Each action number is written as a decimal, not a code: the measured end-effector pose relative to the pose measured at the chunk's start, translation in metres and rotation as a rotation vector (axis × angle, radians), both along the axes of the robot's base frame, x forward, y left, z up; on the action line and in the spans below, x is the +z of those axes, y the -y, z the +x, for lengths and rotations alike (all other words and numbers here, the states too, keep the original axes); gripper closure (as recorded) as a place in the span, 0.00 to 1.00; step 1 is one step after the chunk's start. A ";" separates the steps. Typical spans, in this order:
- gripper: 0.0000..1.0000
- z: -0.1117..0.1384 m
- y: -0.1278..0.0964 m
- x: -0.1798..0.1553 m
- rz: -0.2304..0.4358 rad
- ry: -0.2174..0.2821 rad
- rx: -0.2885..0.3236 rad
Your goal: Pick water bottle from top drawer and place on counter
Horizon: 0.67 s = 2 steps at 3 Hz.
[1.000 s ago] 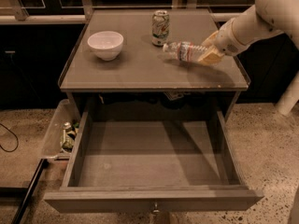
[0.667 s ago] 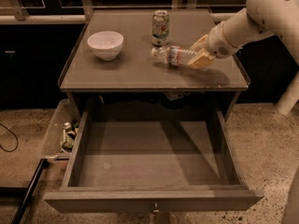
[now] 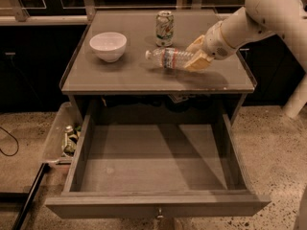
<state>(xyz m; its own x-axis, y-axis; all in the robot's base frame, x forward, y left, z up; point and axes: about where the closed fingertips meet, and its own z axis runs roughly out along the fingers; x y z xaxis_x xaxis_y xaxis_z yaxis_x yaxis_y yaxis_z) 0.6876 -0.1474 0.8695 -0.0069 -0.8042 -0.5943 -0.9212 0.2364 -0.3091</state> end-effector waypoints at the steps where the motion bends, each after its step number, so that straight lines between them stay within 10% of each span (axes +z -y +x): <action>1: 0.34 0.000 0.000 0.000 0.000 0.000 0.000; 2: 0.11 0.000 0.000 0.000 0.000 0.000 0.000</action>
Offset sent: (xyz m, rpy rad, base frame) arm 0.0000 0.0000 0.0000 0.0000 0.0000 0.0000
